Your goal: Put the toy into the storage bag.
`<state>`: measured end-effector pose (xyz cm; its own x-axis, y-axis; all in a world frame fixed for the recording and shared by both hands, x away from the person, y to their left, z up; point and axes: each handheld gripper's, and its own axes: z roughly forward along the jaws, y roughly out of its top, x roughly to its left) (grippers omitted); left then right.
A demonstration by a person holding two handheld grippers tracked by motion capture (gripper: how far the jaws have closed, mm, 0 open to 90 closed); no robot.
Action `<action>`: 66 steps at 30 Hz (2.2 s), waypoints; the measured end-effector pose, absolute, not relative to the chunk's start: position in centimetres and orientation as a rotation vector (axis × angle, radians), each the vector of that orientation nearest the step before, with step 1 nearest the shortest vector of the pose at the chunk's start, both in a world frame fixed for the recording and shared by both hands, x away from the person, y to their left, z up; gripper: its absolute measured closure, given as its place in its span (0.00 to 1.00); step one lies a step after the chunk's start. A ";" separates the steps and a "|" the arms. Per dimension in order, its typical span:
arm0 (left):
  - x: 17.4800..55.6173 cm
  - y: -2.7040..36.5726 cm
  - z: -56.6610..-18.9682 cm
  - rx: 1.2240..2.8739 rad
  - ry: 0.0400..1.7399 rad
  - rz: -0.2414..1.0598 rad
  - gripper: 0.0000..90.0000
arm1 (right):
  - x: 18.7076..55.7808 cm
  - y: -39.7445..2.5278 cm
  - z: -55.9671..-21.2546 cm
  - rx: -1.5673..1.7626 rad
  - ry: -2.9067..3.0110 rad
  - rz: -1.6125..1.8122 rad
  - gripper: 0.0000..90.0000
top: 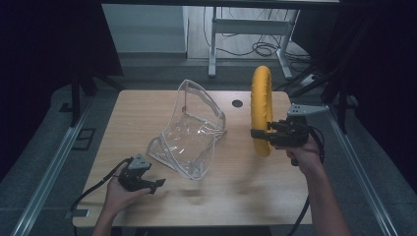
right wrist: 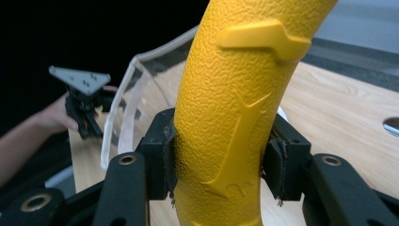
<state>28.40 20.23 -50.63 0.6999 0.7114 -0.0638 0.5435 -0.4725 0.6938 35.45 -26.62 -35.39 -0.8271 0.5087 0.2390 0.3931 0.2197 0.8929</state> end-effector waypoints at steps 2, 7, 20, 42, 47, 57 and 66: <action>28.4 20.2 -50.6 2.195 0.953 0.303 0.21 | 35.5 -26.5 -35.4 0.885 2.352 1.702 0.57; 28.4 20.3 -50.6 2.202 0.949 0.305 0.21 | 35.8 -26.1 -35.5 0.894 2.260 1.820 0.57; 28.4 20.2 -50.7 2.201 0.949 0.303 0.21 | 36.4 -24.5 -35.9 0.887 2.123 1.958 0.57; 28.5 20.3 -50.7 2.203 0.949 0.305 0.21 | 36.5 -22.6 -34.9 0.867 1.990 2.066 0.57; 28.5 20.2 -50.7 2.205 0.949 0.303 0.21 | 36.2 -22.1 -34.1 0.837 1.974 2.085 0.57; 28.5 20.2 -50.8 2.207 0.949 0.301 0.21 | 36.0 -21.7 -33.2 0.814 1.968 2.104 0.57; 28.5 20.1 -50.8 2.206 0.953 0.298 0.21 | 36.0 -21.4 -32.4 0.808 1.951 2.127 0.57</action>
<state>28.49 20.12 -50.83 0.7022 0.7092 -0.0629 0.5467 -0.4805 0.6858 36.02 -21.38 -32.37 -0.8452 0.4508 0.2872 0.2473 -0.1465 0.9578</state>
